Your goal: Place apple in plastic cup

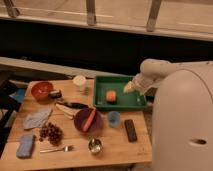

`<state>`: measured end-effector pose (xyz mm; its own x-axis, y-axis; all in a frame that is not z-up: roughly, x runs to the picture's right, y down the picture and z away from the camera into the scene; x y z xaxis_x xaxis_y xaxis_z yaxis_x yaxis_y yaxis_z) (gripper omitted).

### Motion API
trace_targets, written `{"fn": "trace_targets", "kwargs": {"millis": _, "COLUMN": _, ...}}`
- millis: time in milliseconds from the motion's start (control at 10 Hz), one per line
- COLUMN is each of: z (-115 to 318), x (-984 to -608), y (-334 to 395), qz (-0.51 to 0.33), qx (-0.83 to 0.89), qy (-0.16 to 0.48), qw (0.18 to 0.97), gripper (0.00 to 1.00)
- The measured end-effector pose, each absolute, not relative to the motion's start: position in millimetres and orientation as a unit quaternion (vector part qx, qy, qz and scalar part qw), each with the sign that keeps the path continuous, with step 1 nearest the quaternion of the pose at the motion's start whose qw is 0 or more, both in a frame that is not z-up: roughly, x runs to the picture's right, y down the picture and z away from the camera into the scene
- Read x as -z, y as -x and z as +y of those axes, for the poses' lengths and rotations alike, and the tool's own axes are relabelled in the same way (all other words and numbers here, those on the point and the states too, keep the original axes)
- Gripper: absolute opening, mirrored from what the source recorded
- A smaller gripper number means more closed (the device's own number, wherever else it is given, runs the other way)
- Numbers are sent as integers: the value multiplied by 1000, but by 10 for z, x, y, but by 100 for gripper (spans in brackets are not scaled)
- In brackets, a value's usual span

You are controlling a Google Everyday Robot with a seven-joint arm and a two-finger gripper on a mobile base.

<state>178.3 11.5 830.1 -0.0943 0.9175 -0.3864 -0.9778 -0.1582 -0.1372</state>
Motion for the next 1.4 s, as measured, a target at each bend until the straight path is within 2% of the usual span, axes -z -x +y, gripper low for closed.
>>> {"fn": "trace_targets", "kwargs": {"millis": 500, "z": -21, "x": -8459, "y": -866, "qz": 57, "qx": -680, "qy": 217, "qw": 698, "gripper": 65}}
{"fn": "trace_targets", "kwargs": {"millis": 1000, "z": -16, "x": -8475, "y": -895, "qz": 60, "qx": -681, "qy": 218, "qw": 697, "gripper": 65}}
{"fn": "trace_targets", "kwargs": {"millis": 1400, "z": 251, "x": -8889, "y": -861, "qz": 75, "qx": -694, "qy": 255, "qw": 669, "gripper": 65}}
